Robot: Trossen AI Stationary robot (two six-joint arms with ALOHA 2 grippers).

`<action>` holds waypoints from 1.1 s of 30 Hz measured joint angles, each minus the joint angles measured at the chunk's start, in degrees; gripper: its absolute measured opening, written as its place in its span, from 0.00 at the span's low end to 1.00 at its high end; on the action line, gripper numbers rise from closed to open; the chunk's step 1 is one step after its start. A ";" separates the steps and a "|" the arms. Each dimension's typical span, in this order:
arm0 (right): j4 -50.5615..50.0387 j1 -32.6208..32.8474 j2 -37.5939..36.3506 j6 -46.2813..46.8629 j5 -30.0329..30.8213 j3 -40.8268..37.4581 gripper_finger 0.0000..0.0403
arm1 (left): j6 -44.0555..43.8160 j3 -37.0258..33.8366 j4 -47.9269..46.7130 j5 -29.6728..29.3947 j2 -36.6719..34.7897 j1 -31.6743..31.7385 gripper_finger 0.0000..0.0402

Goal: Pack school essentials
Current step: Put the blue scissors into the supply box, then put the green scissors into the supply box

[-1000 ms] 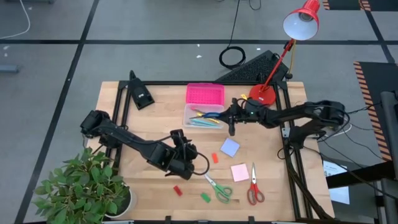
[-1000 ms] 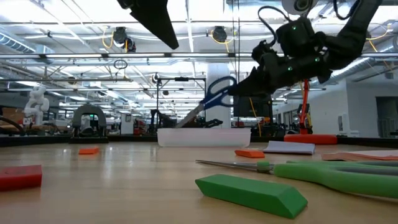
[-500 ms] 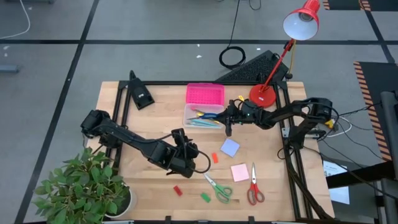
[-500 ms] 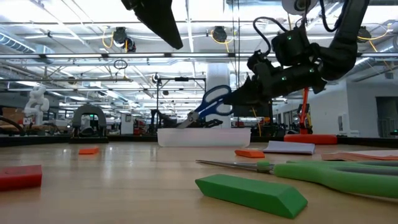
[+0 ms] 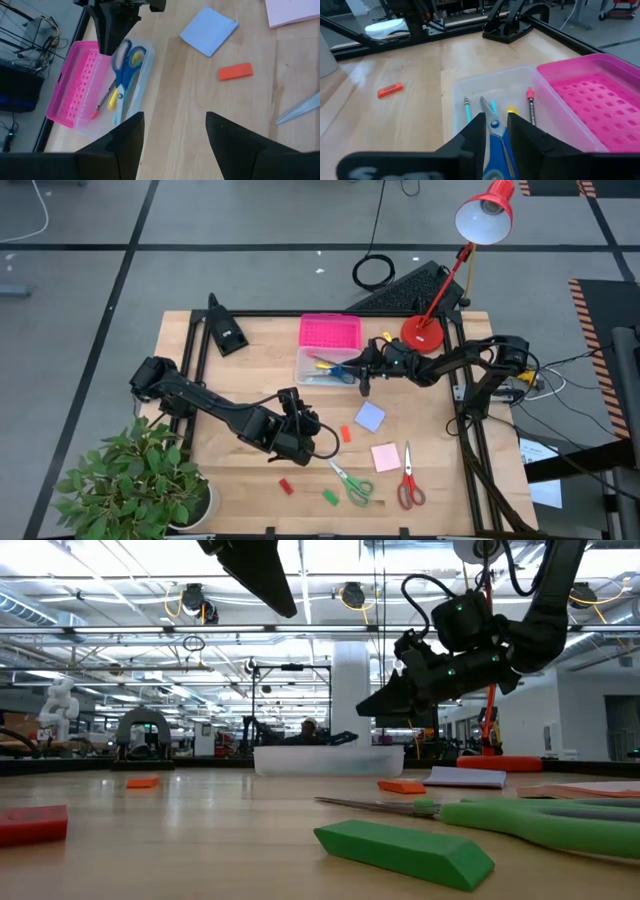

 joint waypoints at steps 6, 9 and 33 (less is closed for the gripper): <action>-0.33 -0.82 -0.02 -0.19 -0.04 0.00 0.25 | -0.22 0.00 -0.02 0.00 -0.01 0.00 0.54; -0.38 -0.91 -0.02 -0.75 -0.06 0.00 0.28 | -0.26 0.00 -0.02 0.00 0.00 0.00 0.54; -36.16 6.86 -29.97 3.22 0.00 0.02 0.29 | -0.48 0.00 5.87 4.81 0.00 -0.01 0.54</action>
